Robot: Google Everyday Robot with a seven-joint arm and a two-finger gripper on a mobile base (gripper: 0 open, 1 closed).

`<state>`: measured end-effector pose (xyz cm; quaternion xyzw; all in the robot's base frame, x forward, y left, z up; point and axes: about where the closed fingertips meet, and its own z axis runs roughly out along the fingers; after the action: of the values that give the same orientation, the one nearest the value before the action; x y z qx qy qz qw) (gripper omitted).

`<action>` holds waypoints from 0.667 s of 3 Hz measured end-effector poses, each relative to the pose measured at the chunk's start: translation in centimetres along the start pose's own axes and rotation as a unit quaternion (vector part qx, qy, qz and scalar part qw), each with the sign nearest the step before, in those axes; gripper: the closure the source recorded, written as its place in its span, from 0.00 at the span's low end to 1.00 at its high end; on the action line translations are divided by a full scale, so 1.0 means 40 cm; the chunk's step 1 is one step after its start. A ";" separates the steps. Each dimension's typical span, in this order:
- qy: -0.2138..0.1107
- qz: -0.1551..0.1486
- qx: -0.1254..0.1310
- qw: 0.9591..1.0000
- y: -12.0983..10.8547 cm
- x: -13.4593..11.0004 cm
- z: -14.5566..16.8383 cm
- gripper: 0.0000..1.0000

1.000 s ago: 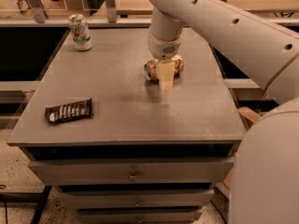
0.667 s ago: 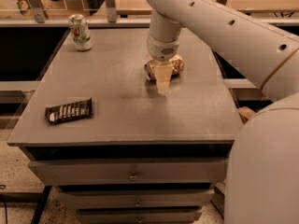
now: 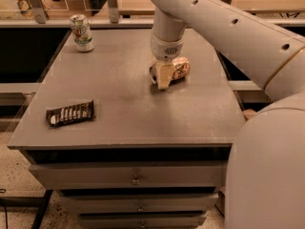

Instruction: Place orange can upright

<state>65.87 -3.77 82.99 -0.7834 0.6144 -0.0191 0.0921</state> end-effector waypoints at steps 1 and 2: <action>-0.010 0.003 -0.002 1.000 0.004 0.000 -0.029 0.87; -0.036 0.012 0.009 0.999 0.012 0.004 -0.106 1.00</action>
Offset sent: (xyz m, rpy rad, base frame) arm -0.0244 -0.0192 0.0869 0.1530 0.0002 -0.0281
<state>64.84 -4.54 87.07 -0.7754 0.6197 0.0050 0.1213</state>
